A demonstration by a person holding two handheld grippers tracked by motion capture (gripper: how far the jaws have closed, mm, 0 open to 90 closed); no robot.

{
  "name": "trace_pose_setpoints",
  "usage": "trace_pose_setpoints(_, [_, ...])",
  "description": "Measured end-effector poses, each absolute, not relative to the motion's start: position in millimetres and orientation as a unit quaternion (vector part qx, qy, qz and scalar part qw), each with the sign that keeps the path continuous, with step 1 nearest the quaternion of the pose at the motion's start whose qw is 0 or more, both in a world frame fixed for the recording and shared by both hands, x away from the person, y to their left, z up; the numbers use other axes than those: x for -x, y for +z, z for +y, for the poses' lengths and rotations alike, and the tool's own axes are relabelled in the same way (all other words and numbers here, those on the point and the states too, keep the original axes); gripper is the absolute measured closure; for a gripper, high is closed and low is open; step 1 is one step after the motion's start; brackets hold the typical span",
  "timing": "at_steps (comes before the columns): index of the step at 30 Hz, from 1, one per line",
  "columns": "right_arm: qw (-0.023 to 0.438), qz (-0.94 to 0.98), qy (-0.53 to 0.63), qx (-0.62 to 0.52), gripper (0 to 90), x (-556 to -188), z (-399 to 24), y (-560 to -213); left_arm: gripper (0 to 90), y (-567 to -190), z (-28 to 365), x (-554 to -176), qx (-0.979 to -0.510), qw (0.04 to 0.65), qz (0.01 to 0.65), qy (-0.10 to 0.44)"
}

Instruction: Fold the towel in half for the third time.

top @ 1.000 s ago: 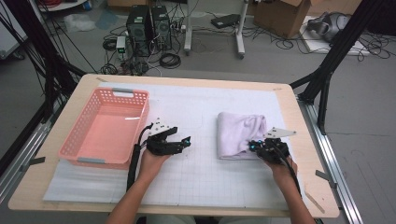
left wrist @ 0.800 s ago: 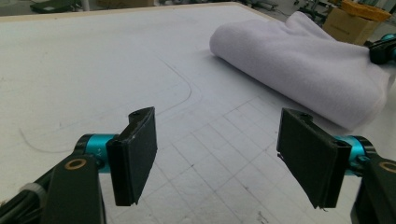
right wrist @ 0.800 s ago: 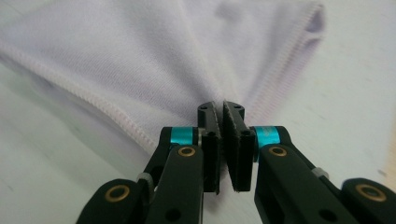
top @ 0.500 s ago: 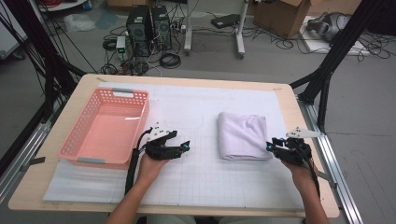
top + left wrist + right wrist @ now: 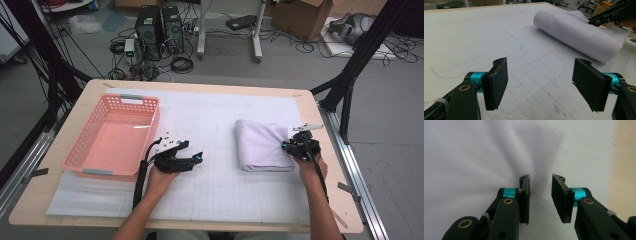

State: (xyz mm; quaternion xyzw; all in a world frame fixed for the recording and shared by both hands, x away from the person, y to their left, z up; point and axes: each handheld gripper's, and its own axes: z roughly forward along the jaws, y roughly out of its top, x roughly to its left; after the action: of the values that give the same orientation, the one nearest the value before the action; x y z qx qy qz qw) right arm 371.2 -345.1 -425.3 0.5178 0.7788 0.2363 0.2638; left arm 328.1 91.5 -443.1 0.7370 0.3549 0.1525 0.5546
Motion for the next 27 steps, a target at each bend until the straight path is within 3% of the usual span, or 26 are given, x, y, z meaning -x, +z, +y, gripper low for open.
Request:
trace_pose_setpoints(2, [0.255,0.763,0.263,-0.532,55.4,-369,-353,-423,29.0,-443,92,-328,-0.737,0.555,0.355,0.152])
trace_pose_setpoints(9, [0.266,0.755,0.338,-0.495,53.0,-384,-347,-404,29.0,-443,92,-329,-0.736,0.555,0.357,0.152])
trace_pose_setpoints(13, [0.222,0.787,0.337,-0.467,60.3,-406,-327,-408,29.0,-444,92,-329,-0.736,0.556,0.357,0.150])
trace_pose_setpoints(18, [0.207,0.791,0.311,-0.485,50.6,-429,-312,-425,28.9,-442,92,-329,-0.734,0.558,0.357,0.150])
trace_pose_setpoints(22, [0.229,0.774,0.322,-0.495,47.6,-425,-314,-419,28.2,-440,96,-330,-0.729,0.562,0.361,0.150])
trace_pose_setpoints(27, [0.206,0.781,0.359,-0.468,44.5,-403,-312,-404,28.0,-439,98,-330,-0.727,0.563,0.363,0.151])
